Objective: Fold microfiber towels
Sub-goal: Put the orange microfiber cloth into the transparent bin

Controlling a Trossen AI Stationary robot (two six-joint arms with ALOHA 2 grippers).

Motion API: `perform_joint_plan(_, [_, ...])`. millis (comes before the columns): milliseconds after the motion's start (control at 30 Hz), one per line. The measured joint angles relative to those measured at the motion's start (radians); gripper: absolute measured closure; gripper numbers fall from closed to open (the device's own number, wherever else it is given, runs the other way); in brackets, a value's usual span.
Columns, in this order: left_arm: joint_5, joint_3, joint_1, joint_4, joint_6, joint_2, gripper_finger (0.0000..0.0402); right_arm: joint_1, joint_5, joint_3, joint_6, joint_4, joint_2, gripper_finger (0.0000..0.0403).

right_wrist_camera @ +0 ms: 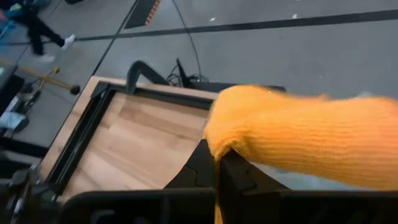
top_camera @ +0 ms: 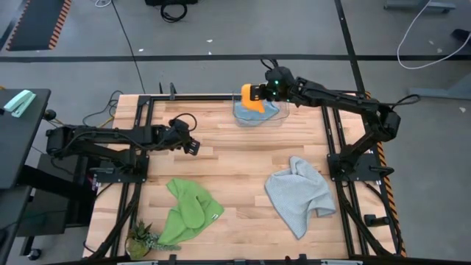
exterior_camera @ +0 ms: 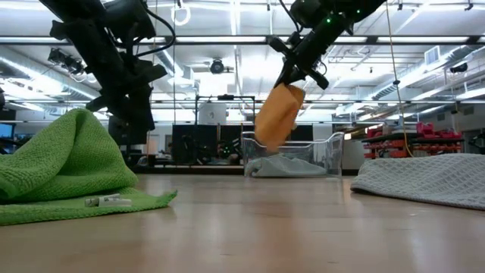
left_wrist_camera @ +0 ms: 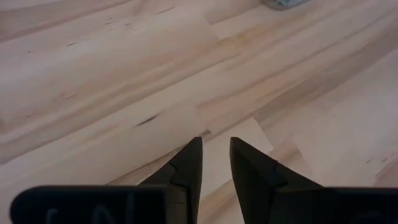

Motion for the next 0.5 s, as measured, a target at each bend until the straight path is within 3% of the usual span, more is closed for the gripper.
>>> perform_joint_plan(500, [0.000,0.000,0.040,0.055,0.005,0.000,0.0310,0.034,-0.081,0.000,0.051,-0.001,0.000,0.0403])
